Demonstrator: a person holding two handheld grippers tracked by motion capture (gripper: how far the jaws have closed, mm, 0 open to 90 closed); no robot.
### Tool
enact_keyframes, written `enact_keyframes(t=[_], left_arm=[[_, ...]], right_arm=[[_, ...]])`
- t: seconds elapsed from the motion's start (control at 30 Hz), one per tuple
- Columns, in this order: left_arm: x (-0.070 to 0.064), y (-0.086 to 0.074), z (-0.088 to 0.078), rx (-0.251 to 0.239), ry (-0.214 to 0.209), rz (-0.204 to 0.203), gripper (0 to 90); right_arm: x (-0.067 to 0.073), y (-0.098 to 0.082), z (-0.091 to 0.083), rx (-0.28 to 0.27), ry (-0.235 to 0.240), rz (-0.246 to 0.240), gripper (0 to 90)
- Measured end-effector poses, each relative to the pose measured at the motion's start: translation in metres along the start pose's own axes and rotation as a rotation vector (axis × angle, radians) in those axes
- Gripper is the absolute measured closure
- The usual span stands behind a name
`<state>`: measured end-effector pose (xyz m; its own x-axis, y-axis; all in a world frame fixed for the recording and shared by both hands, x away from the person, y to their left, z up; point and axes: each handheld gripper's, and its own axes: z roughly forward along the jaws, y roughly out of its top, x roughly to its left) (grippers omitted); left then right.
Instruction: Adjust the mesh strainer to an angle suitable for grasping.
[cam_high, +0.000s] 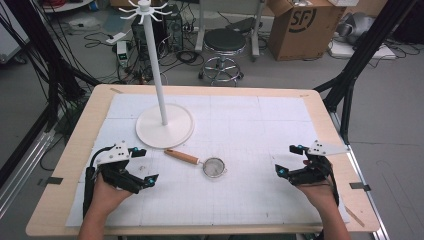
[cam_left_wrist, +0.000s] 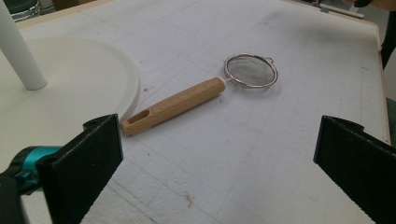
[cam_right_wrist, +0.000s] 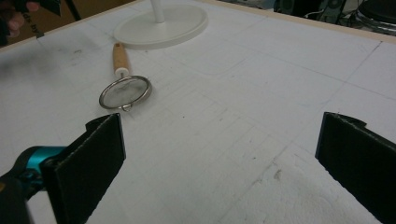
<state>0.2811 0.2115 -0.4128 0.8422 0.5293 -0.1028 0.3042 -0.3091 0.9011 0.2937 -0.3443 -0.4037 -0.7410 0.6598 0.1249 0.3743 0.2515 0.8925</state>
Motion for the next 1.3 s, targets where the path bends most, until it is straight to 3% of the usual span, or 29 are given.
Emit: enact_keyframes(t=[0.7, 0.9, 1.0, 1.07, 1.3], left_arm=[[-0.001, 0.001, 0.012, 0.038, -0.007, 0.008, 1.8], [0.001, 0.011, 0.027, 0.1, -0.021, 0.009, 1.8], [0.001, 0.018, 0.033, 0.141, -0.016, 0.026, 1.9], [0.001, 0.027, 0.039, 0.171, -0.02, 0.057, 1.8], [0.004, 0.043, 0.055, 0.217, -0.023, 0.075, 1.9]], right_arm=[[0.002, -0.004, -0.005, -0.002, -0.01, 0.006, 0.4], [0.001, -0.003, -0.005, -0.005, -0.008, 0.001, 0.4], [0.003, -0.003, -0.002, 0.002, -0.006, -0.004, 0.4], [0.002, -0.003, -0.001, 0.005, -0.007, -0.008, 0.4], [0.003, -0.003, 0.001, 0.006, -0.005, -0.008, 0.4]])
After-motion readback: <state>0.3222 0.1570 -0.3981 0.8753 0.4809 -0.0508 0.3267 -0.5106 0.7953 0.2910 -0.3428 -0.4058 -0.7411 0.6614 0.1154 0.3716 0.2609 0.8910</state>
